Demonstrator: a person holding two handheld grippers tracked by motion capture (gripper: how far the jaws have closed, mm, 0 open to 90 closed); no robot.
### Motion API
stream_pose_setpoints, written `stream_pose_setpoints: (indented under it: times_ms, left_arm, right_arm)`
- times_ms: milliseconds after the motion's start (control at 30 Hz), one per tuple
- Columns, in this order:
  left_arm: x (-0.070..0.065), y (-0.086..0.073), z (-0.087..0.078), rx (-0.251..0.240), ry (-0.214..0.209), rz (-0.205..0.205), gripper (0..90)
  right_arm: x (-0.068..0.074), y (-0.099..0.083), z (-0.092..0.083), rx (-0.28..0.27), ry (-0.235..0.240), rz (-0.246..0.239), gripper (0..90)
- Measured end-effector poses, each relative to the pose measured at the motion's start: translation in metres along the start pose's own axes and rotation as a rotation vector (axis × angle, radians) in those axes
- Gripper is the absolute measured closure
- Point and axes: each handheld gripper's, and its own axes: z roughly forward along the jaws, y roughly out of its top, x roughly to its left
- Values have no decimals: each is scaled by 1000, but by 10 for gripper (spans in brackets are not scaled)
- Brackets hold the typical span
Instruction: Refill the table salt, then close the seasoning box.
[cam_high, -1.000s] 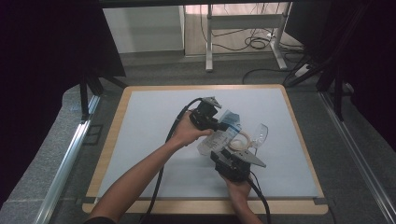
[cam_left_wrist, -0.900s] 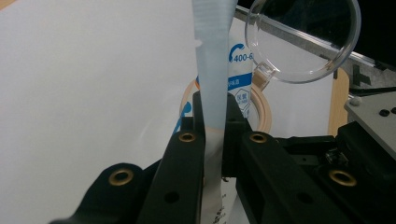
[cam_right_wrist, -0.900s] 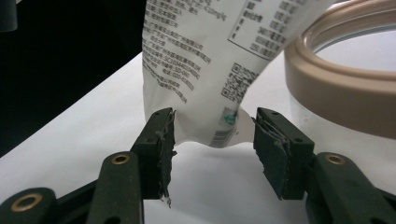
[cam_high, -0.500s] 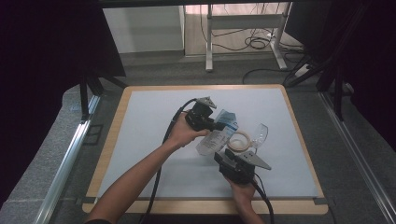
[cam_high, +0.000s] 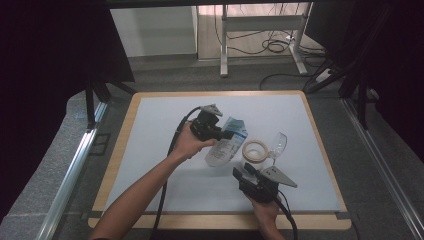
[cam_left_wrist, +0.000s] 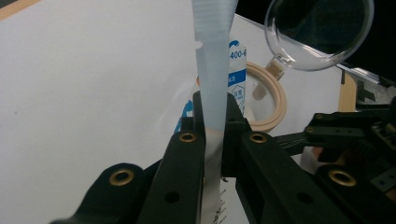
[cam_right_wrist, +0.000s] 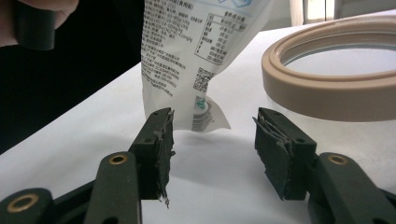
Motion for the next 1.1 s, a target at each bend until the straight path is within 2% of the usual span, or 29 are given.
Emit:
stream_pose_setpoints:
  times_ms: [100, 300, 567, 800, 1100]
  left_arm:
    - [5, -5, -6, -13, 13, -13, 893]
    - [17, -15, -19, -37, 33, -42, 893]
    - [33, -30, -33, -58, 70, -74, 893]
    - [53, -41, -46, -90, 115, -114, 892]
    - [80, -54, -64, -137, 200, -170, 893]
  right_arm:
    - [0, 0, -5, -3, 9, -6, 469]
    - [-7, 1, -16, -15, -3, -18, 468]
    - [-19, -1, -25, -21, -10, -4, 468]
    - [-26, 0, -32, -36, -25, 3, 468]
    - [-34, 2, -41, -51, -60, 3, 468]
